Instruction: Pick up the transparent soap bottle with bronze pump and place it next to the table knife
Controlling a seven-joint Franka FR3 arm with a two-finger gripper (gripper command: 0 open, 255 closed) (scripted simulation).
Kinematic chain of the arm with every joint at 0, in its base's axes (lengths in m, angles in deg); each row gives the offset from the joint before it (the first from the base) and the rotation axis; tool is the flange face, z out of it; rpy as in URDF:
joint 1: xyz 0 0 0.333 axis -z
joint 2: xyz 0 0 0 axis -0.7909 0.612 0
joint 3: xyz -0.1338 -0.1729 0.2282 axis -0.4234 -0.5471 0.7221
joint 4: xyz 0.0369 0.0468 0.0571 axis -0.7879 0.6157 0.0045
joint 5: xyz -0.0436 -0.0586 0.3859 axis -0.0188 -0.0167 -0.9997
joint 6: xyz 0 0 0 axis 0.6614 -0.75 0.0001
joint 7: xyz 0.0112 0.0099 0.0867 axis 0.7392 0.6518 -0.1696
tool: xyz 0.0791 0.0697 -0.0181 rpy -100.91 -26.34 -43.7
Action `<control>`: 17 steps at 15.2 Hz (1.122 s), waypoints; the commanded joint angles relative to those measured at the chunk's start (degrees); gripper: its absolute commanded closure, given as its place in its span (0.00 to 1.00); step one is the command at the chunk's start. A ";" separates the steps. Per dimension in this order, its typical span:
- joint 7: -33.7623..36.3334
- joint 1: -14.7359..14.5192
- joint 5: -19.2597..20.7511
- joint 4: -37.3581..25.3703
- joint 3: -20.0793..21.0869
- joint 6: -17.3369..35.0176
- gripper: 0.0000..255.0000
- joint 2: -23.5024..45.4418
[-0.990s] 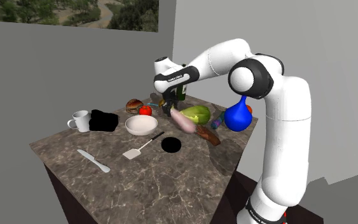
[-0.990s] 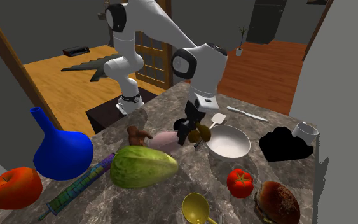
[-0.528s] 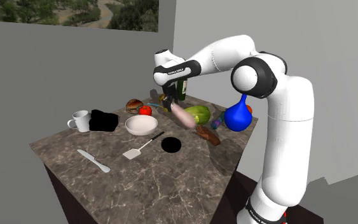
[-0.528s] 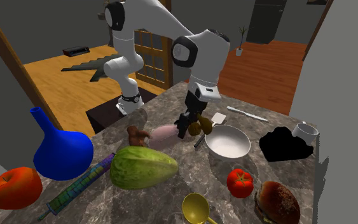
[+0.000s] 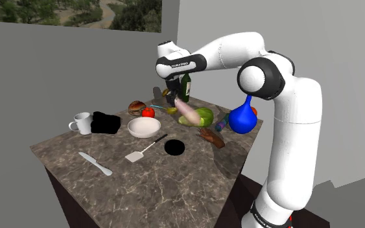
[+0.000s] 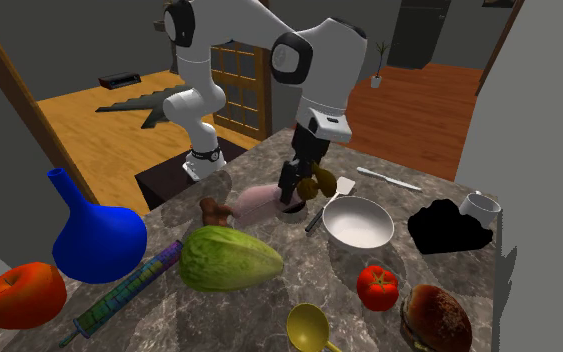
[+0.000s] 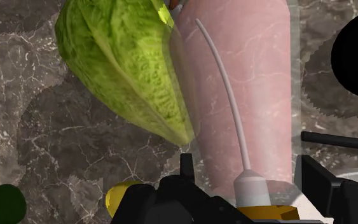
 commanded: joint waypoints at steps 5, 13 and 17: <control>6.01 -3.87 0.74 5.94 2.14 -0.89 1.00 -5.15; 15.95 -9.68 0.64 12.29 6.47 -2.68 1.00 -10.49; 20.90 -12.50 0.09 13.75 8.90 -3.97 1.00 -11.88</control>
